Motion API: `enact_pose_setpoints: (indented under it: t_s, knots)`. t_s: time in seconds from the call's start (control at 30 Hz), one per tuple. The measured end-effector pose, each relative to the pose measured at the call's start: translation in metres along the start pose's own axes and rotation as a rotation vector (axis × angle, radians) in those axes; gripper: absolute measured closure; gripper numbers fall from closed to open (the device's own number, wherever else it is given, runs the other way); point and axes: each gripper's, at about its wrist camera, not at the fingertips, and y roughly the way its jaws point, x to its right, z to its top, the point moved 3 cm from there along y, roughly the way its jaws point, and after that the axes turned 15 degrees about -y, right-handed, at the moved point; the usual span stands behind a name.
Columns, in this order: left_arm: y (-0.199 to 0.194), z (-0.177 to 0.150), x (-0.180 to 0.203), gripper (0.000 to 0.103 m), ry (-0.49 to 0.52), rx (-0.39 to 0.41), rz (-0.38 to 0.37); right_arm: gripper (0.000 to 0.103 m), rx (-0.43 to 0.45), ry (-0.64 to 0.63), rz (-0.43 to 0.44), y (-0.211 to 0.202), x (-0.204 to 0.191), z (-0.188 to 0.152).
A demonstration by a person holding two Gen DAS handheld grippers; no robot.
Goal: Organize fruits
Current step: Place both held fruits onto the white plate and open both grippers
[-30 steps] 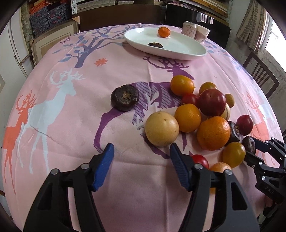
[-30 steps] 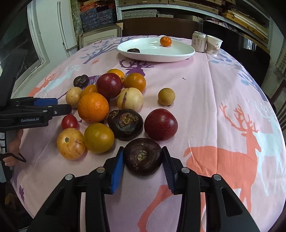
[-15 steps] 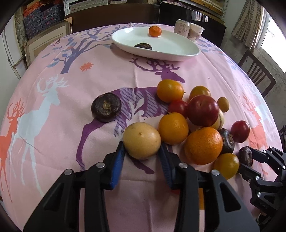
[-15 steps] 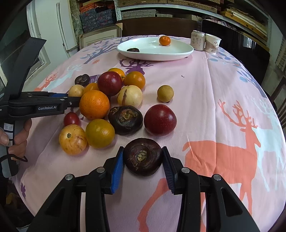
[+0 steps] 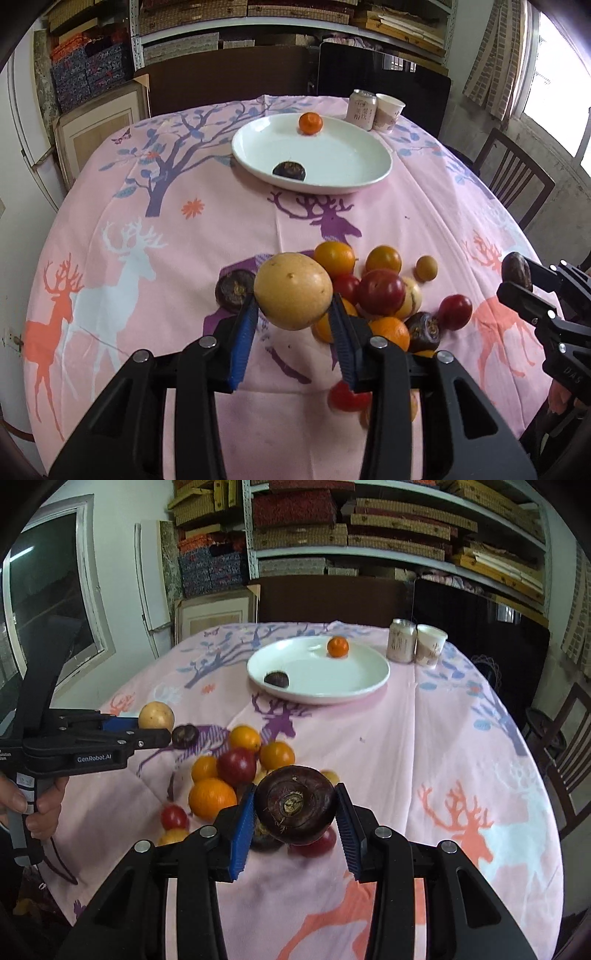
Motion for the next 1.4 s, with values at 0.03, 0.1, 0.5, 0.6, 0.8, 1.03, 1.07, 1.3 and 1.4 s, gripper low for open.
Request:
enact_pose_setpoints:
  t_s: [0.03,0.1,0.5,0.6,0.8,1.03,1.07,1.3,1.4]
  knots:
    - [0.000,0.008,0.002,0.064,-0.003,0.004,-0.006,0.061,0.017,-0.007,-0.004,0.002,0.004,0.008]
    - [0.003,0.024,0.006,0.064,-0.013,0.017,-0.016,0.061,0.036,-0.005,0.005,0.011,0.013,0.023]
    - [0.100,0.110,0.016,0.064,-0.066,0.006,0.045,0.061,-0.049,0.050,-0.023,0.134,0.061,0.068]
    - [0.120,0.121,0.017,0.064,-0.073,-0.004,0.059,0.061,-0.096,0.058,-0.022,0.161,0.068,0.070]
    - [0.149,0.131,0.014,0.064,-0.103,-0.013,0.081,0.060,-0.129,0.066,-0.029,0.191,0.069,0.069]
    - [0.138,0.134,0.016,0.035,-0.137,0.058,0.061,0.022,-0.091,0.019,-0.107,0.183,0.067,0.074]
    - [0.134,0.133,0.018,0.035,-0.127,0.063,0.058,0.022,-0.096,0.017,-0.094,0.179,0.066,0.072]
    - [0.097,0.113,0.014,0.035,-0.106,0.064,0.035,0.022,-0.085,0.041,-0.072,0.135,0.067,0.055]
    - [0.079,0.093,0.009,0.033,-0.105,0.049,0.021,0.022,-0.078,0.064,-0.061,0.110,0.065,0.041]
